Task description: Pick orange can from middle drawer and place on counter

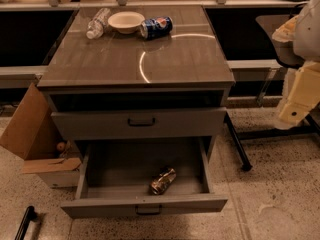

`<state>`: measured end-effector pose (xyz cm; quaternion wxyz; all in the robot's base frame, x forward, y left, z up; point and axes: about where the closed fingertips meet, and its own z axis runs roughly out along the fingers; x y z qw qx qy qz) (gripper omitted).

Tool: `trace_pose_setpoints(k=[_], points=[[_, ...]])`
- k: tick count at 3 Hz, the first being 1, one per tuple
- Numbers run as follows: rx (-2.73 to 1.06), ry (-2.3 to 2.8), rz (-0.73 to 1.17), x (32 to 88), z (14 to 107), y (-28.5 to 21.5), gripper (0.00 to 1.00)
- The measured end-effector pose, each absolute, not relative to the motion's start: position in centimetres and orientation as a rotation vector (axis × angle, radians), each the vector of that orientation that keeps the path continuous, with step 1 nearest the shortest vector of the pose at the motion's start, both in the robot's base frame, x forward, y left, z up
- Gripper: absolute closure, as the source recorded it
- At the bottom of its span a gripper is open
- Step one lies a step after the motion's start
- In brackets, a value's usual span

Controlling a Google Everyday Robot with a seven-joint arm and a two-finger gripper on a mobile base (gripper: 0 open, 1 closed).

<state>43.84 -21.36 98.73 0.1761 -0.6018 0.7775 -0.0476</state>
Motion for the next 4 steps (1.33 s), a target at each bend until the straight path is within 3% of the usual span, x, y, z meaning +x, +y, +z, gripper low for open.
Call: trace_pose_setpoints(k=[1,3,4], points=[[-1.704,2.202,-0.135,43.8,98.7,-21.4,0.00],[-1.765,2.015,0.136,44.7,92.5,-17.4,0.00],[-1.771,1.974,0.180,44.7,92.1,-16.4,0.00]])
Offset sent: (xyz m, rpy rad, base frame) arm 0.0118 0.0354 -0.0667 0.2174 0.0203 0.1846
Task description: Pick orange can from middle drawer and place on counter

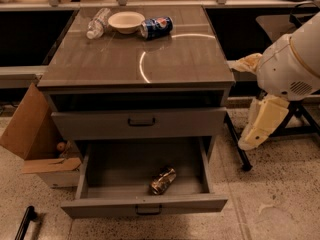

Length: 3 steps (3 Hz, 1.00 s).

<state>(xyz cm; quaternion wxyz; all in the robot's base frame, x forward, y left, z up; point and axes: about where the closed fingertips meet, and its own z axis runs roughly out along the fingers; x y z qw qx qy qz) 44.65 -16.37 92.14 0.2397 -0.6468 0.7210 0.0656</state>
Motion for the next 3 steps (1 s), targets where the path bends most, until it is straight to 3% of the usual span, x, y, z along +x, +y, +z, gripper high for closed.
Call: trace_pose_setpoints(k=[1,3], points=[[-1.771,1.974,0.180,44.7,92.1,-16.4,0.00],[-1.945,1.884,0.383,45.5,82.3,-13.5,0.00]])
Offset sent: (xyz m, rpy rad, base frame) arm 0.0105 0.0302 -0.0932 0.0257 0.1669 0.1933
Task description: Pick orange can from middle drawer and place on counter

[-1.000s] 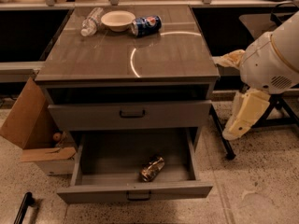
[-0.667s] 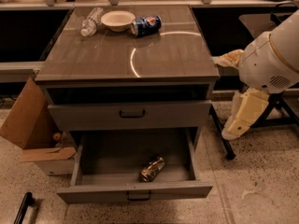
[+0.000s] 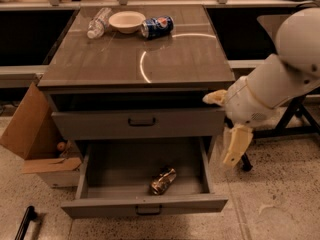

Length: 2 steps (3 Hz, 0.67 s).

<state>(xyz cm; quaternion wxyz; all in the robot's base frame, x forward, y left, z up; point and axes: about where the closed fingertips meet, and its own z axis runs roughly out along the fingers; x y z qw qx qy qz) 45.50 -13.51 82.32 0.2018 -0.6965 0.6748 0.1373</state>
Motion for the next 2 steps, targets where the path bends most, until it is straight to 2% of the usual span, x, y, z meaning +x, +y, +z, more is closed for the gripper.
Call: trace_pose_setpoints(k=[2], points=[[-2.079,1.789,0.509,45.6,70.3,-10.0,0.00]])
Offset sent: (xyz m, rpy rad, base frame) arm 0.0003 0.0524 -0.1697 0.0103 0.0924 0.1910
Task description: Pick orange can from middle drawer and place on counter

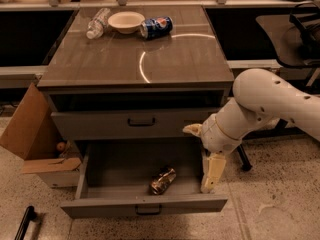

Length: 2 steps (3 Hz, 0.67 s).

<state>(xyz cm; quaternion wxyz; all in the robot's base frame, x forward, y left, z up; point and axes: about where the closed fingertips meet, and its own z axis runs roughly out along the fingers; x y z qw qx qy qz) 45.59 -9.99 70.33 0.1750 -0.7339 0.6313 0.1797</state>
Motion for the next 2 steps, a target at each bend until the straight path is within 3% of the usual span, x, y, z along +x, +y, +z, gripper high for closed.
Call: trace_pose_setpoints(k=[2], points=[[-2.160,1.715,0.545,45.9,67.6,-9.1,0.00]])
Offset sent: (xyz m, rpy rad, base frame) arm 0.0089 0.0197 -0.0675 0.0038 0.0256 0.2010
